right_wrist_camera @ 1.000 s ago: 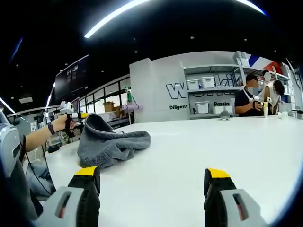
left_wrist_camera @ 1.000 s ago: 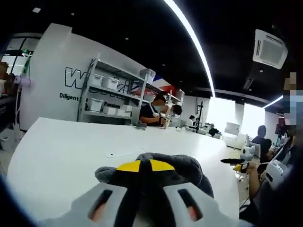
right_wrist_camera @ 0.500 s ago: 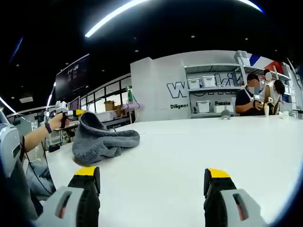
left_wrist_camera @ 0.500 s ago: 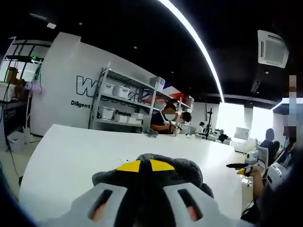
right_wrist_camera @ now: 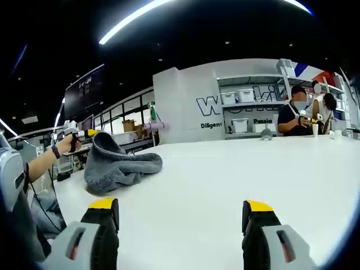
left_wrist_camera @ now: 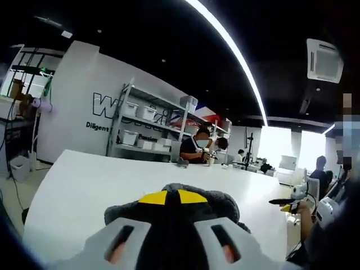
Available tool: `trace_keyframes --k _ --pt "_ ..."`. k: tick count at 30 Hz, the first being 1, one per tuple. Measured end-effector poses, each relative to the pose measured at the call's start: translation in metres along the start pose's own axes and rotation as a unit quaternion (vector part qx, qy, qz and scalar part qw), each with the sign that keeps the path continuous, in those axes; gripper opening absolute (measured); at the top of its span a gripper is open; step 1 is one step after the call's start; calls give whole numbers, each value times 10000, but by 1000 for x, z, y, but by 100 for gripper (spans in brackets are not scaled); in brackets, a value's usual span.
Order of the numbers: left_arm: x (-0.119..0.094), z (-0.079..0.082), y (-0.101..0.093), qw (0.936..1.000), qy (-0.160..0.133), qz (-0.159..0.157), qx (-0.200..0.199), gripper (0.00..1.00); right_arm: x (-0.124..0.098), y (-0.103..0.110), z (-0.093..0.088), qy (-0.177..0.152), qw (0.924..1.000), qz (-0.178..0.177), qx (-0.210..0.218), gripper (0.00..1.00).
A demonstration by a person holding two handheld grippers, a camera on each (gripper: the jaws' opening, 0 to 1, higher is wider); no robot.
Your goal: Fold the towel on the table until its edges align and the towel forms a compact rectangular stack.
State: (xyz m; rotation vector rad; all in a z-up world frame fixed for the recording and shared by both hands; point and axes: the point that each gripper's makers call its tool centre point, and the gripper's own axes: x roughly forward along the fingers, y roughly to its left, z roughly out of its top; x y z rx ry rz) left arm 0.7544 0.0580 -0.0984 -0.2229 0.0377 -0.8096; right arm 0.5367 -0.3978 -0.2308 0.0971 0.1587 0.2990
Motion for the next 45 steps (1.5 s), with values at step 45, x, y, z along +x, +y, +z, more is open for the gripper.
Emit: trace_keyframes --k 45 --pt "140 167 -150 9803 -349 -1008 1665 6 -27 -15 7 -253 9995 -143 115 94"
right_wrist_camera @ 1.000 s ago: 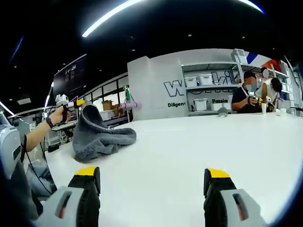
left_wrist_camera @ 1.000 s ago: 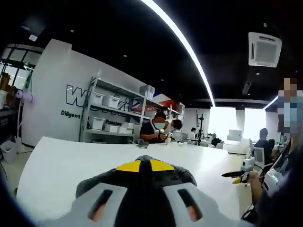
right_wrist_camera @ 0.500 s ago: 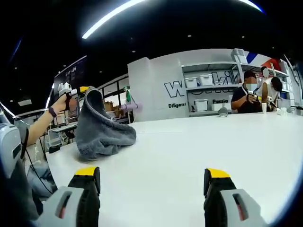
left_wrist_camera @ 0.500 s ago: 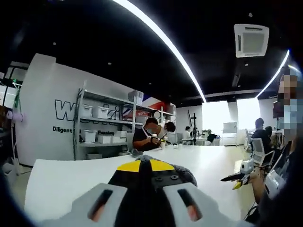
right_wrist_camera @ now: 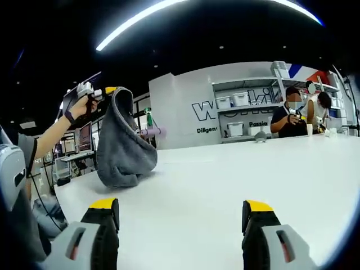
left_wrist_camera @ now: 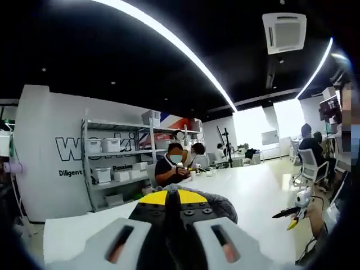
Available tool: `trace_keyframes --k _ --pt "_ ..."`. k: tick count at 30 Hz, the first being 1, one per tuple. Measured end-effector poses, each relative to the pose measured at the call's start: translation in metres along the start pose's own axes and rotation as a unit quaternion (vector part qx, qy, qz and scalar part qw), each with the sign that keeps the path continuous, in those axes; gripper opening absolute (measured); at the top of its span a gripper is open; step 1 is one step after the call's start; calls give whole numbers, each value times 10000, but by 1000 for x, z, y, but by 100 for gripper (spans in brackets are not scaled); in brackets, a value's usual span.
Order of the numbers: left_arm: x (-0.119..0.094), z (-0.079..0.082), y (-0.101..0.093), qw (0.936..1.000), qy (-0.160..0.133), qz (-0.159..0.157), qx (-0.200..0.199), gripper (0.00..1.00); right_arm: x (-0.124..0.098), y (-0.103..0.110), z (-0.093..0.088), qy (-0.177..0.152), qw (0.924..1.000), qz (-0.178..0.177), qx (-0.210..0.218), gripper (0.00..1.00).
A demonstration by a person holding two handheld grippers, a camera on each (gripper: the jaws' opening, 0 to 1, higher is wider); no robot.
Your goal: Fold the towel on the table until its edges align and the towel forms a compact rectangular stack.
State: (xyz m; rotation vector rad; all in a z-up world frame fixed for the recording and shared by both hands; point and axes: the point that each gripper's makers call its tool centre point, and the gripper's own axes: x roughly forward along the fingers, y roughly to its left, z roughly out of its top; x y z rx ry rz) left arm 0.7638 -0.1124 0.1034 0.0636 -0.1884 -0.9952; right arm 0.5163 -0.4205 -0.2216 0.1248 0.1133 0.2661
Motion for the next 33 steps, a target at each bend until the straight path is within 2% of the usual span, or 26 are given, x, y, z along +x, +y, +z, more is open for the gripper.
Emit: trace_keyframes --k 6,9,17,21,33 --pt "30 20 -10 9997 -10 -73 250 6 -7 -6 2 -87 9999 -88 37 94" --pt "43 21 -20 9996 -21 -177 239 6 -7 -8 0 -35 9999 -88 38 94" --pt "81 -5 -61 9964 349 -593 496 6 -14 -12 -4 -30 9999 -122 58 94" --pt "103 -20 -81 9940 530 -869 395 6 -19 -15 -9 -26 9998 -160 116 94" --pt "151 -50 -132 9863 672 -1478 279 6 -41 -30 -15 39 9990 -419 173 94"
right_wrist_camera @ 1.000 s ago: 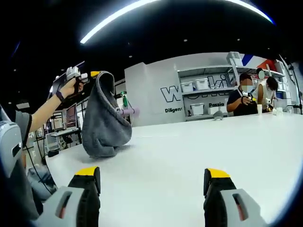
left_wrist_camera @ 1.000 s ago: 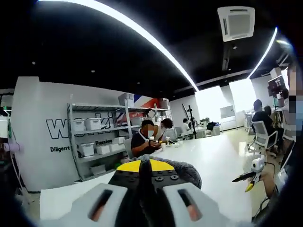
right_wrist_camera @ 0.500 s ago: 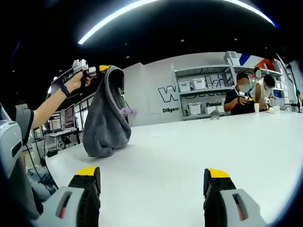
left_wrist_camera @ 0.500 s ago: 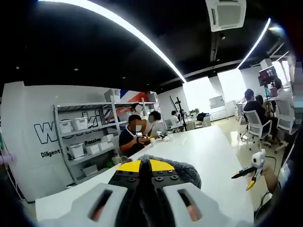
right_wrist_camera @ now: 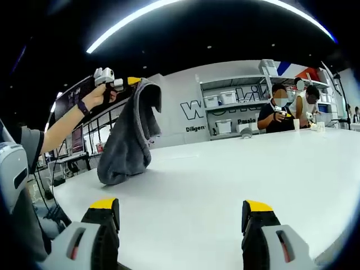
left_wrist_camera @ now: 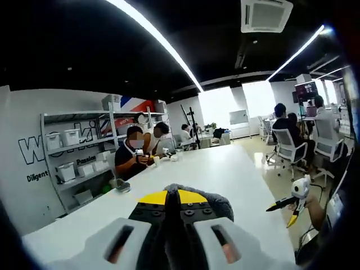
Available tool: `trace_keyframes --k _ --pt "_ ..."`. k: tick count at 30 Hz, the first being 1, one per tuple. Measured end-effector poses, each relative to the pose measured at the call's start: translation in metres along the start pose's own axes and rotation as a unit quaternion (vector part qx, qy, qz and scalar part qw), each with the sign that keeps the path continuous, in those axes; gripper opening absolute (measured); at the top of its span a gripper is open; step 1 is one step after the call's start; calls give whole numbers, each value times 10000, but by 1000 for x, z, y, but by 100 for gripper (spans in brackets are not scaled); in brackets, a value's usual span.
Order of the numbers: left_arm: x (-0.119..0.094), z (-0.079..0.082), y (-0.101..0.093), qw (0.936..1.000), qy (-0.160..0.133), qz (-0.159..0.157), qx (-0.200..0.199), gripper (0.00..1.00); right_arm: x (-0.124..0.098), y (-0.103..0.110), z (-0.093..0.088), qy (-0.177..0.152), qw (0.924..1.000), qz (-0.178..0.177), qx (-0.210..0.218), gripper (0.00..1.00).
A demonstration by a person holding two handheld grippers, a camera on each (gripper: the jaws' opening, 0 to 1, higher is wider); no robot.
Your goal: Fold the towel on the table until its edges align and the towel forms a compact rectangular stack.
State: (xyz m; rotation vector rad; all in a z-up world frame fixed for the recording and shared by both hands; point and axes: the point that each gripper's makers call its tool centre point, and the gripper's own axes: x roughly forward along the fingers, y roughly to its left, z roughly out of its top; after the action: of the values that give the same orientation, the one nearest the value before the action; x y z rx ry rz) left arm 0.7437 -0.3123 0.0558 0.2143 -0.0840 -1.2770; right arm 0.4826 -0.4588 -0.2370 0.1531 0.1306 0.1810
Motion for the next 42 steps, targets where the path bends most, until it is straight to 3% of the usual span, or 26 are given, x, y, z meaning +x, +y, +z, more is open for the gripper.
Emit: trace_keyframes --k 13,22,34,42 --pt "63 -29 -41 9974 177 -665 -190 6 -19 -12 -2 56 9998 -163 -22 94" --pt "94 -55 -66 9937 438 -995 -276 6 -35 -17 4 84 9996 -259 -97 94" --pt "124 -116 -110 9825 1081 -1462 -415 6 -43 -15 12 49 9993 -286 -236 94" --pt "135 -142 -124 9753 1321 -1684 -540 6 -43 -13 13 135 9987 -331 -356 94"
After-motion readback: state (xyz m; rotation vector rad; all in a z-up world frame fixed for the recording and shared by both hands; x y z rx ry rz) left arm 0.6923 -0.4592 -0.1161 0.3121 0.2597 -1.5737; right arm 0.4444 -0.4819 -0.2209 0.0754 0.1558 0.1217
